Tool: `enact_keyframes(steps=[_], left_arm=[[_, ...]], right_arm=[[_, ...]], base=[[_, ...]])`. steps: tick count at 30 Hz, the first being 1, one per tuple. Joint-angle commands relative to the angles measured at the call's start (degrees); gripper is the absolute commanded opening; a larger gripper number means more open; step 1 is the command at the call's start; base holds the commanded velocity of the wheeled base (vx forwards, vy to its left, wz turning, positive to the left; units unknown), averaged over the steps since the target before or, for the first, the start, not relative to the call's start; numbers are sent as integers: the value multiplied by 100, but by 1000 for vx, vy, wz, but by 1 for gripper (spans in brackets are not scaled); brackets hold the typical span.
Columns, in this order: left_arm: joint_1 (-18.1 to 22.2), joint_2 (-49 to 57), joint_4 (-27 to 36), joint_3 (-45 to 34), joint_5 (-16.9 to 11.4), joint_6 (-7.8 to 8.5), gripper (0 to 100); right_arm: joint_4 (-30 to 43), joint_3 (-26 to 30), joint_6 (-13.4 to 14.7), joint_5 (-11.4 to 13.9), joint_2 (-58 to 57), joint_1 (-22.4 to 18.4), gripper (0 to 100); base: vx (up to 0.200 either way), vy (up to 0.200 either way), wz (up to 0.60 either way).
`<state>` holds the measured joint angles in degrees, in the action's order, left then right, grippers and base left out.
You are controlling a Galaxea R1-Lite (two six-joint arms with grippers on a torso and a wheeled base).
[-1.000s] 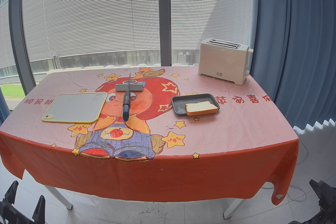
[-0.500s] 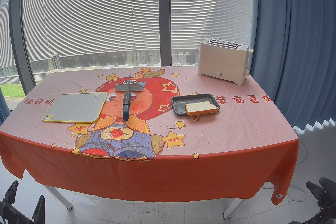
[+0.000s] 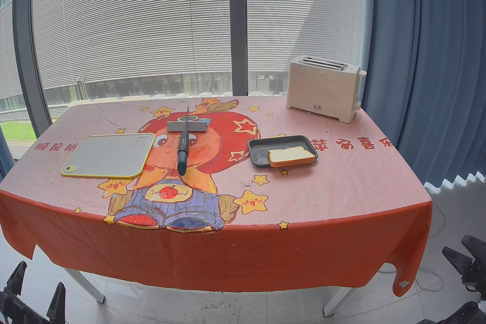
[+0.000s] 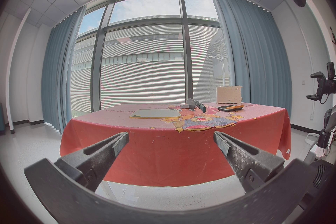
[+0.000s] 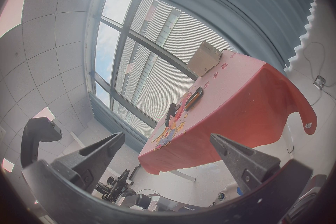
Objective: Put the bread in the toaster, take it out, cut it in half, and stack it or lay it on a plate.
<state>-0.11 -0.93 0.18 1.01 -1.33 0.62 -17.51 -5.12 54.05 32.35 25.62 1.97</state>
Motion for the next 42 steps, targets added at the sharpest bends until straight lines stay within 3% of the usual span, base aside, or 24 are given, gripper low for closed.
enact_keyframes(steps=[1, 13, 28, 42], left_arm=[[2, 93, -1, -101, 1, -1, 100], [2, 93, -1, -101, 1, -1, 100], [2, 93, -1, -92, 1, -1, 100], [2, 93, -1, -101, 1, -1, 100]], right_arm=[[-183, -7, 0, -1, 549, 136, 100], [-1229, -147, 18, -1, 1902, 743, 100], [-1282, -929, 88, -45, 3071, 1156, 100], [-1167, -1246, 97, -54, 3370, 1938, 100]], base=[[0, 0, 0], [0, 0, 0], [0, 0, 0], [0, 0, 0]])
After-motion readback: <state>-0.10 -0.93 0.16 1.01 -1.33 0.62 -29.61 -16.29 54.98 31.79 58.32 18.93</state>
